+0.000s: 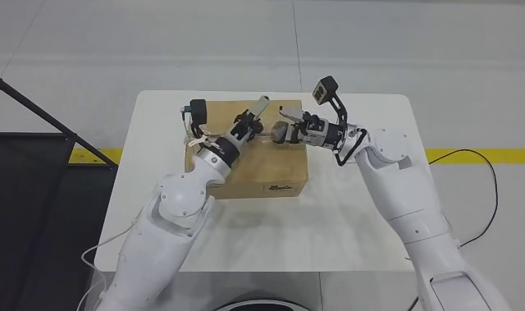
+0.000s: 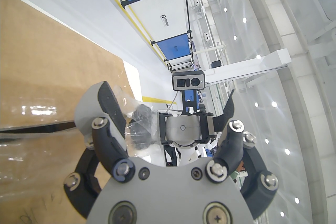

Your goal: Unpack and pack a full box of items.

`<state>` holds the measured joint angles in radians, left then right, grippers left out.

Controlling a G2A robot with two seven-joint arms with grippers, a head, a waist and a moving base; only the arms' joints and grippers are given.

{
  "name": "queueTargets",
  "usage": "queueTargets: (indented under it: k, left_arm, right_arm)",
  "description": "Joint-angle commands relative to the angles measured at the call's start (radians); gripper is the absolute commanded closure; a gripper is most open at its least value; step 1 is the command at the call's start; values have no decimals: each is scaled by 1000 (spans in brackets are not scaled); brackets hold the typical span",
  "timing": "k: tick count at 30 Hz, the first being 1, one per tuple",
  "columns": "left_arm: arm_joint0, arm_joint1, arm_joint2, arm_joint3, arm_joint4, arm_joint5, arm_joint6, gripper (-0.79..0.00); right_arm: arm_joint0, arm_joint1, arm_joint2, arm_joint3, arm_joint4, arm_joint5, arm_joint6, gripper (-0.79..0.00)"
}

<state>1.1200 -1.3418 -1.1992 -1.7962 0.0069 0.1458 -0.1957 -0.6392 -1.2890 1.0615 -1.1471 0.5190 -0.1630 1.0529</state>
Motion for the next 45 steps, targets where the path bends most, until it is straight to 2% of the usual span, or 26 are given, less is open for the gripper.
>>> queueTargets:
  k: [1,6,18,23,26,30,34,39,45]
  left_arm:
    - [3,-2,1,0,-4,-8,19,-785]
    - [6,-9,9,6,-16,-32,79,-785]
    - [8,-23,46,51,1,-63,120,-785]
    - [33,-23,24,16,-20,-89,123,-785]
    - [61,-19,-8,-23,-37,-106,117,-785]
    - [114,-14,-68,-85,-77,-132,116,-785]
    - [186,-6,-148,-150,-116,-170,107,-785]
    - [308,4,-279,-224,-207,-254,94,-785]
    - [499,14,-442,-285,-307,-409,51,-785]
  right_arm:
    - [7,-2,-1,6,1,-2,-12,-785]
    - [33,-8,-7,33,-12,0,-54,-785]
    - [48,-11,6,90,-65,-42,-156,-785]
    - [-5,7,52,14,-118,-94,-166,-785]
    - [-65,26,94,-95,-239,-124,-238,-785]
    - [-183,48,151,-294,-418,-106,-378,-785]
    - [-284,59,179,-473,-549,-15,-478,-785]
    - [-284,59,179,-473,-549,-15,-478,-785]
    - [-284,59,179,-473,-549,-15,-478,-785]
